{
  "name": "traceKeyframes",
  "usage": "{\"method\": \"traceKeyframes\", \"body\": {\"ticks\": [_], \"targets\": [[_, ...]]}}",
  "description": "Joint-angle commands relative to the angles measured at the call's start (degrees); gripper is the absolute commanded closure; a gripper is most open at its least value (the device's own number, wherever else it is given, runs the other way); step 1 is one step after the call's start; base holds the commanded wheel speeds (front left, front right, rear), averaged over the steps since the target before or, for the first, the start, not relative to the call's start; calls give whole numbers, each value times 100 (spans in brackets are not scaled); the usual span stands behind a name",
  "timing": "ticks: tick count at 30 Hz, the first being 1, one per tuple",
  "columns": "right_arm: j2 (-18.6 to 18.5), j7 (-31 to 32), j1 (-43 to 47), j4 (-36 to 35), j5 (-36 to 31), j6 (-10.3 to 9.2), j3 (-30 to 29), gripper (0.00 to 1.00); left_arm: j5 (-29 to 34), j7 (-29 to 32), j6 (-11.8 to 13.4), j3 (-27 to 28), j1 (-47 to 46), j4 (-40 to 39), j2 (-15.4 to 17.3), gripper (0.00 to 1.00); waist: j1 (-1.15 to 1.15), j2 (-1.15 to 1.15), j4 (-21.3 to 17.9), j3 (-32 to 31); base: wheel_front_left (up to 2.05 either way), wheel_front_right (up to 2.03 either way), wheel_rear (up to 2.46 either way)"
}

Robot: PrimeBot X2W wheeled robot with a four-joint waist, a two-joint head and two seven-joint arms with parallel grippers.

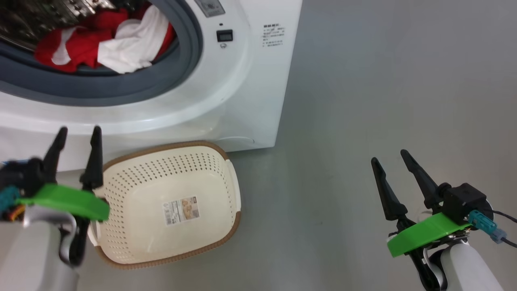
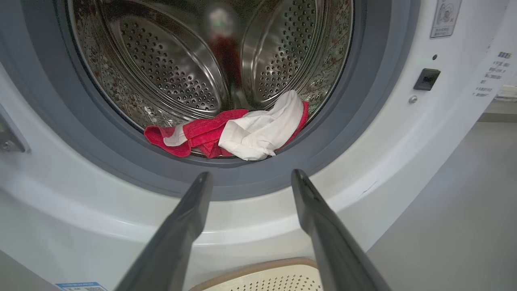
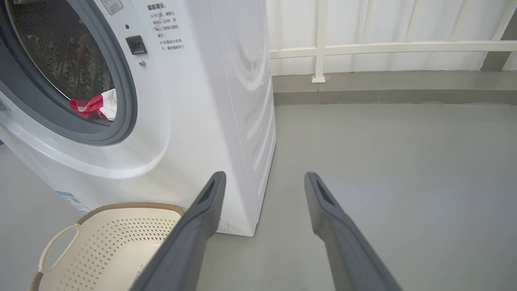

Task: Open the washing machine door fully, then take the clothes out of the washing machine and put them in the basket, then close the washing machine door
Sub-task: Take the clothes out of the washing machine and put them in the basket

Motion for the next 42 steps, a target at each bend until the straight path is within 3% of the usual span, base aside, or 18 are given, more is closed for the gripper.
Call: {"method": "traceKeyframes", "body": {"ticks": [1, 15, 30, 42], "targets": [[14, -68, -111, -154, -22, 9, 147, 0, -41, 103, -17, 93, -406, 59, 303, 0, 0, 0, -102, 221, 0, 0, 0], [147, -68, -541, -240, -69, 9, 211, 0, -485, 979, -17, -786, -2565, 1356, 792, 0, 0, 0, -330, 966, 0, 0, 0], [315, -68, -982, -254, -88, 9, 442, 0, -418, 1003, -17, -1909, -4394, 2647, 1201, 0, 0, 0, -615, 1597, 0, 0, 0], [453, -68, -1126, -192, -10, 9, 706, 0, -538, 919, -17, -2889, -5128, 3242, 1466, 0, 0, 0, -919, 1839, 0, 0, 0]]}}
